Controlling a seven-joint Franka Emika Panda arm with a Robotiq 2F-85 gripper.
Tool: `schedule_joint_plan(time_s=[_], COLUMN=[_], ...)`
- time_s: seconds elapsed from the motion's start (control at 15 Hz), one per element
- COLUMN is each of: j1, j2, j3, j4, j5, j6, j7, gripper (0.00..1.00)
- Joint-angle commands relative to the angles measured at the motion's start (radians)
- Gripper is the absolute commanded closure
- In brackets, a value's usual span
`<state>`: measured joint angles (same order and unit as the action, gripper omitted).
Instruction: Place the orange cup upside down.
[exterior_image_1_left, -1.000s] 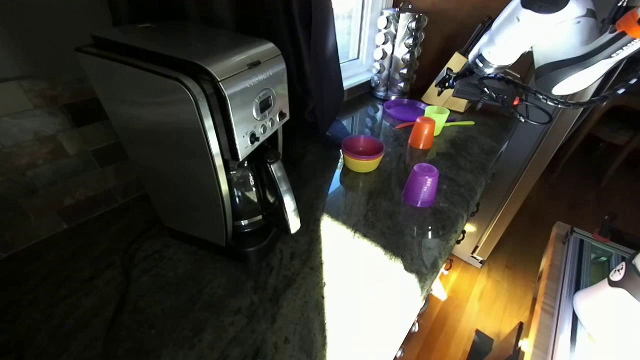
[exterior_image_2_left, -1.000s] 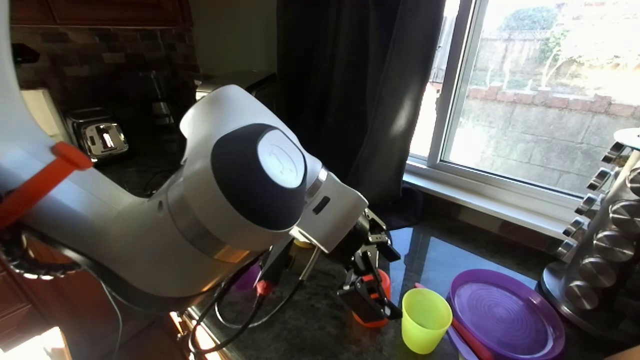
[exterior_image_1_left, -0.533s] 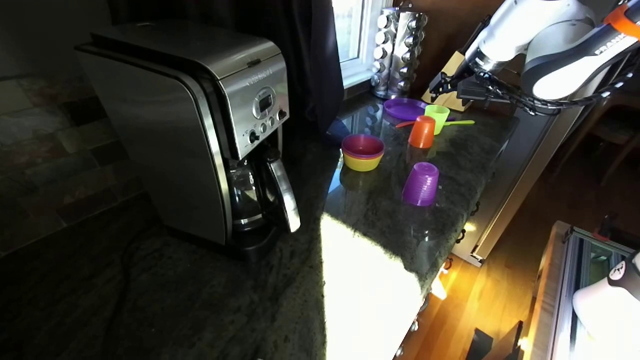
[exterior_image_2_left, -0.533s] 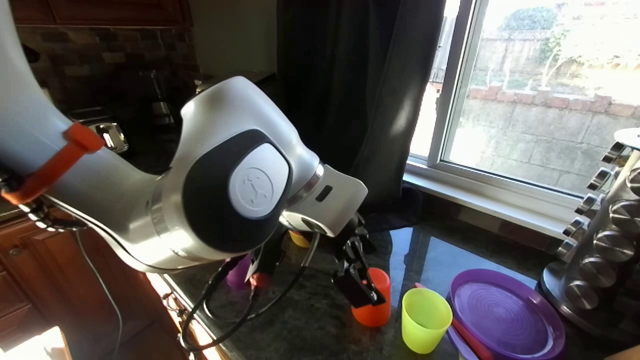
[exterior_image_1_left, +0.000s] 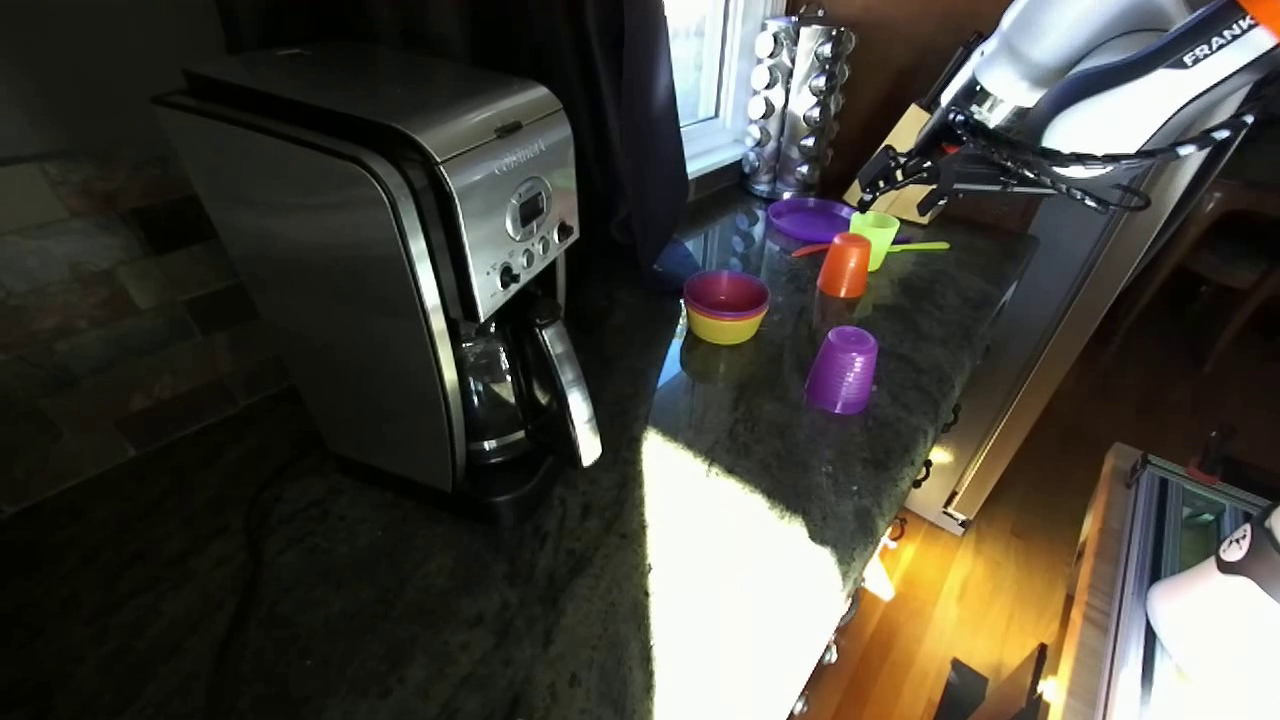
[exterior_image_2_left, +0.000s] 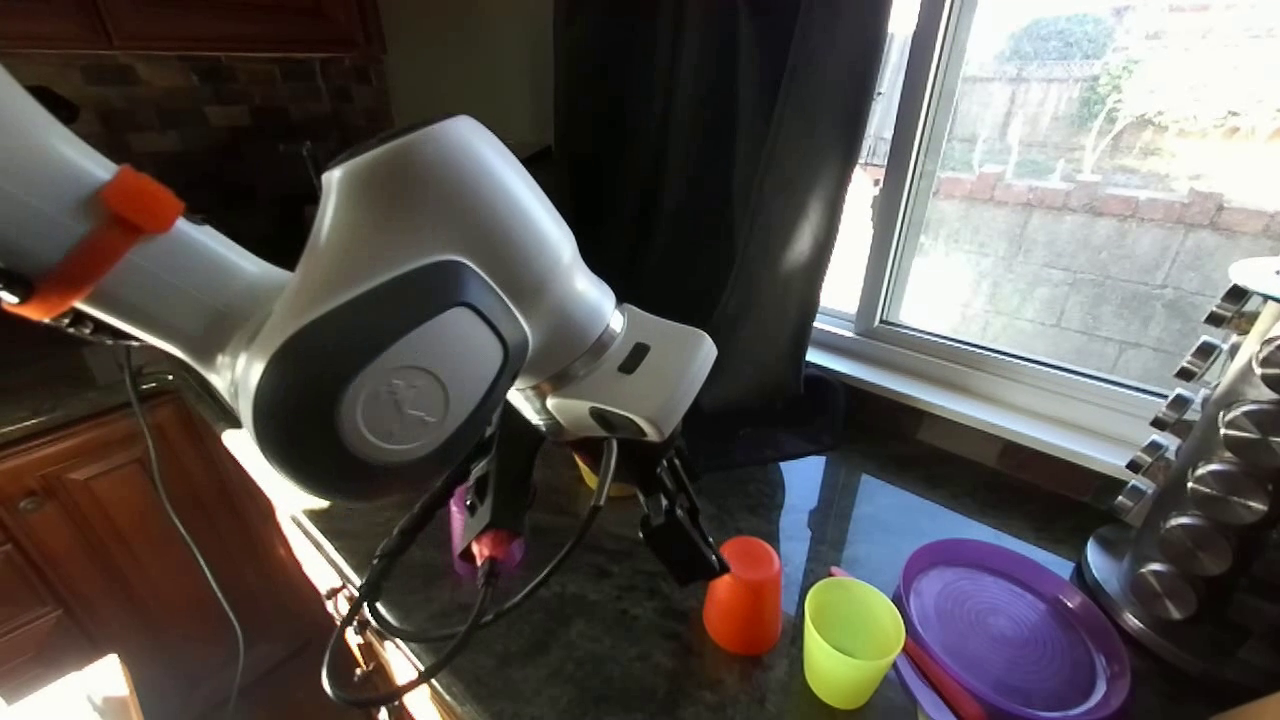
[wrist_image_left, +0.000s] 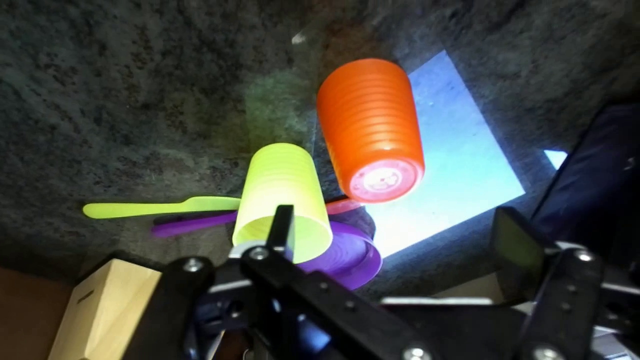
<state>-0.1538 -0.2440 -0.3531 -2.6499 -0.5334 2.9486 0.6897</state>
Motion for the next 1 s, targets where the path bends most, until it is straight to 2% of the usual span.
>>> schedule_joint_plan(time_s=[0.0, 0.2, 0.4, 0.67, 0.93], j1=[-0.016, -0.086, -0.148, -0.186, -0.193], j2=[-0.136, -0.172, -0.184, -0.170, -0.170], j3=[0.025, 0.079, 0.124, 0.159, 0.169], j4=[-0.013, 0.028, 0.050, 0.055, 0.056], j5=[0.198, 0.269, 0.272, 0.278, 0.279], j6=[-0.157, -0.253, -0.272, -0.239, -0.240], j7=[-0.262, -0.375, -0.422, -0.427, -0.428], gripper=[0.00, 0.00, 0.00, 0.00, 0.00])
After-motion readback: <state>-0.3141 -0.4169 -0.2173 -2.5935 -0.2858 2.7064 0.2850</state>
